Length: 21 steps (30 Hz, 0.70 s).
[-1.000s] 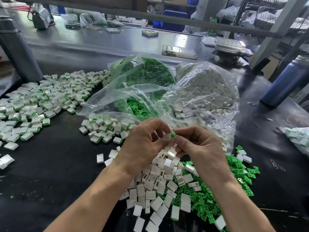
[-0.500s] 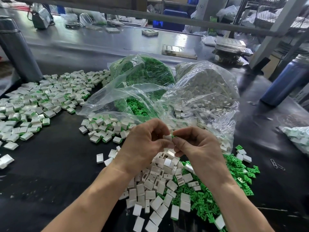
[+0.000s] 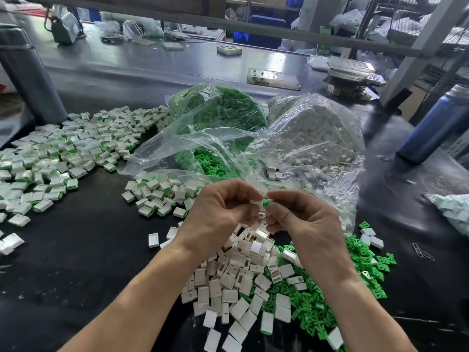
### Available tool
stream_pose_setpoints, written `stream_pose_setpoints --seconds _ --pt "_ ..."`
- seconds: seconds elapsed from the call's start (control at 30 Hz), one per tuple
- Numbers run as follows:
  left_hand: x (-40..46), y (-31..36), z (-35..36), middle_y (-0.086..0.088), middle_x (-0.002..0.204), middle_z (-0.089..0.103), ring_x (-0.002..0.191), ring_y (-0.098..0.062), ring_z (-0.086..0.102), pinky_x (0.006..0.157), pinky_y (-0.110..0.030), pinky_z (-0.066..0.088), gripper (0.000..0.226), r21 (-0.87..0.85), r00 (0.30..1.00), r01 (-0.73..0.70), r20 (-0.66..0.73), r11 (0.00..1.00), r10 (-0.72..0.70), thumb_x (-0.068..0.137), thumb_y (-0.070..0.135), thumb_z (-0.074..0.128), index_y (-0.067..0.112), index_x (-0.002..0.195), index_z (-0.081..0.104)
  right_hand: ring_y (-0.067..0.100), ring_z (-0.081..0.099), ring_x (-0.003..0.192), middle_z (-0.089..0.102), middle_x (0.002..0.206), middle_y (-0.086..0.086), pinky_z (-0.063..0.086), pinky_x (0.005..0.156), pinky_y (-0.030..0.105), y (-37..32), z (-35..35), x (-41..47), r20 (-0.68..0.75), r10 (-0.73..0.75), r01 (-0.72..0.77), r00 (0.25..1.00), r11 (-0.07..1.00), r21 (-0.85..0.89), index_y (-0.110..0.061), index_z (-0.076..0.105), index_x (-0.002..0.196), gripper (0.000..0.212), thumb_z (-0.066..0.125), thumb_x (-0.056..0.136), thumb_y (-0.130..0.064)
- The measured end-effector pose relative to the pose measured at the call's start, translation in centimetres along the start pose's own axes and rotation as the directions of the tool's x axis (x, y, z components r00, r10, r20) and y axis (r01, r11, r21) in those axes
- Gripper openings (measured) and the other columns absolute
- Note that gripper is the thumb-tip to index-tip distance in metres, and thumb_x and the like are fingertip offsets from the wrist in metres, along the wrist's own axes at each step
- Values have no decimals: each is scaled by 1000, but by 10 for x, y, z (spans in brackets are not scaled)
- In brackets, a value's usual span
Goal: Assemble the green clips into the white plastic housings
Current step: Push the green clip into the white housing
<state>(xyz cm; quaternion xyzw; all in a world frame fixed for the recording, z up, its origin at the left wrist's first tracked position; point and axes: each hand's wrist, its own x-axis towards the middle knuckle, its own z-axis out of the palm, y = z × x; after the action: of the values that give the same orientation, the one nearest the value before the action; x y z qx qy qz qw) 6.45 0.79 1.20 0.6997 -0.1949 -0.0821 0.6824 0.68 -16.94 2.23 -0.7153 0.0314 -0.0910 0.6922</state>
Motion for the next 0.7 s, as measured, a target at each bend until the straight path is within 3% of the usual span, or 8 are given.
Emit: stream_pose_setpoints --seconds 0.13,0.27,0.4,0.6,0.7 --pt "0 -1 2 -6 91 77 83 -25 76 77 -31 62 14 -11 1000 -17 -9 1000 17 91 -2 73 7 102 72 21 76 73 79 84 7 58 62 22 -3 1 0 2 15 -15 1000 1000 0 -14 77 101 24 75 81 -26" --pt "0 -3 4 -5 89 77 81 -22 75 75 -29 61 13 11 1000 -17 -18 1000 17 90 6 76 10 102 73 18 74 71 78 81 5 57 61 21 -1 2 0 4 -1 1 1000 1000 -31 -14 77 97 8 73 91 -14" --pt "0 -2 2 1 84 76 74 -12 69 69 -25 57 10 100 999 -29 -36 995 32 88 15 79 15 98 78 17 74 71 78 82 3 57 63 22 3 4 0 -9 -46 45 999 996 -82 -16 76 98 9 71 94 -10" --pt "-2 0 2 2 78 75 68 -11 67 64 -24 58 8 179 997 -54 -40 982 62 89 8 78 14 94 79 17 71 69 76 81 0 59 63 25 10 8 -2 -23 -134 126 991 969 -210 -24 74 94 19 72 95 -6" --pt "-2 1 4 4 77 76 67 -9 68 63 -19 56 12 165 995 -65 -60 984 76 88 3 78 13 94 80 15 71 67 76 79 1 56 61 23 10 9 -2 -44 -144 133 989 973 -187 -24 75 91 23 72 94 -2"
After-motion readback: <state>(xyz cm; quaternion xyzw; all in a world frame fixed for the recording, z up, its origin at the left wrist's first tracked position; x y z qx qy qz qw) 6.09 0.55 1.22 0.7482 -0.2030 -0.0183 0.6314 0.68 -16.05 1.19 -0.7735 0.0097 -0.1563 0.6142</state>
